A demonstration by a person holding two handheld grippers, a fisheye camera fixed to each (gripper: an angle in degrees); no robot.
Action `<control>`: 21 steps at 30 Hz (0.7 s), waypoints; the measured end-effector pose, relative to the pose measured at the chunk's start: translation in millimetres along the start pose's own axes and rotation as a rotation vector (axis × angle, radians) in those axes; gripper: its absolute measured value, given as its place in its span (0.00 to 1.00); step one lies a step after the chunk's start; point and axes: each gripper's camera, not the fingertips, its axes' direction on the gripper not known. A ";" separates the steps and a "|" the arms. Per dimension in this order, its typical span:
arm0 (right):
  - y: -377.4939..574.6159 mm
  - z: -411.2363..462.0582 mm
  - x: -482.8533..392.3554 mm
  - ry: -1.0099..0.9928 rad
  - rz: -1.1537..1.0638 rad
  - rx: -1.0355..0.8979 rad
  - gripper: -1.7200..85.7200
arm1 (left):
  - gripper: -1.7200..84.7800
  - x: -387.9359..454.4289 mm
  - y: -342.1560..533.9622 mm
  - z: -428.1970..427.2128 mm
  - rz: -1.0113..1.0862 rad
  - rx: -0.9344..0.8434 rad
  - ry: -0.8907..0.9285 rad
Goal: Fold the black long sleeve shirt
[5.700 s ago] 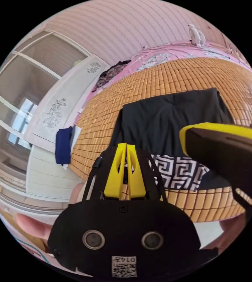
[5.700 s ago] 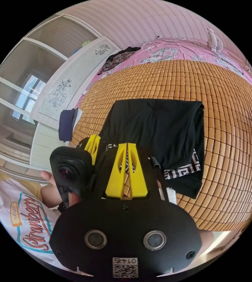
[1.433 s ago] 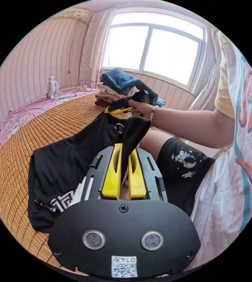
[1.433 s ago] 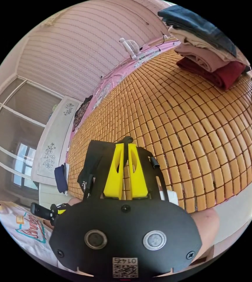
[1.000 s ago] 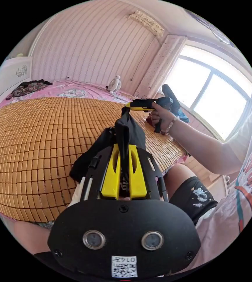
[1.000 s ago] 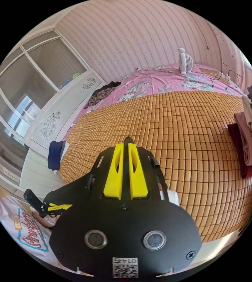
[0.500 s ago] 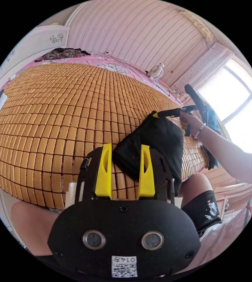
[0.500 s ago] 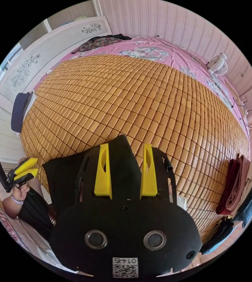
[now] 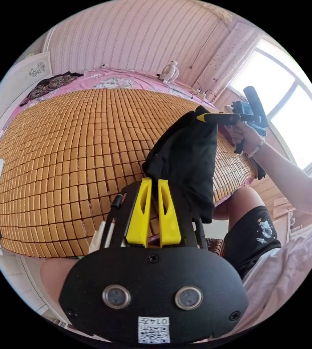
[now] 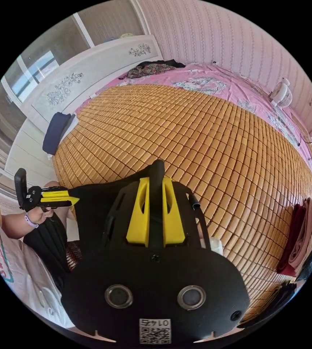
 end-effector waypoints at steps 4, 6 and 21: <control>60.8 -78.6 -2.0 -0.059 0.050 0.208 0.08 | 0.05 36.0 22.4 -68.1 0.103 0.131 0.001; 87.3 -105.0 -2.4 -0.114 0.080 0.281 0.08 | 0.05 50.9 33.9 -96.9 0.142 0.181 -0.018; 95.0 -174.4 -131.2 -0.300 -0.182 0.499 0.08 | 0.04 70.5 184.4 -278.8 0.025 0.470 -0.312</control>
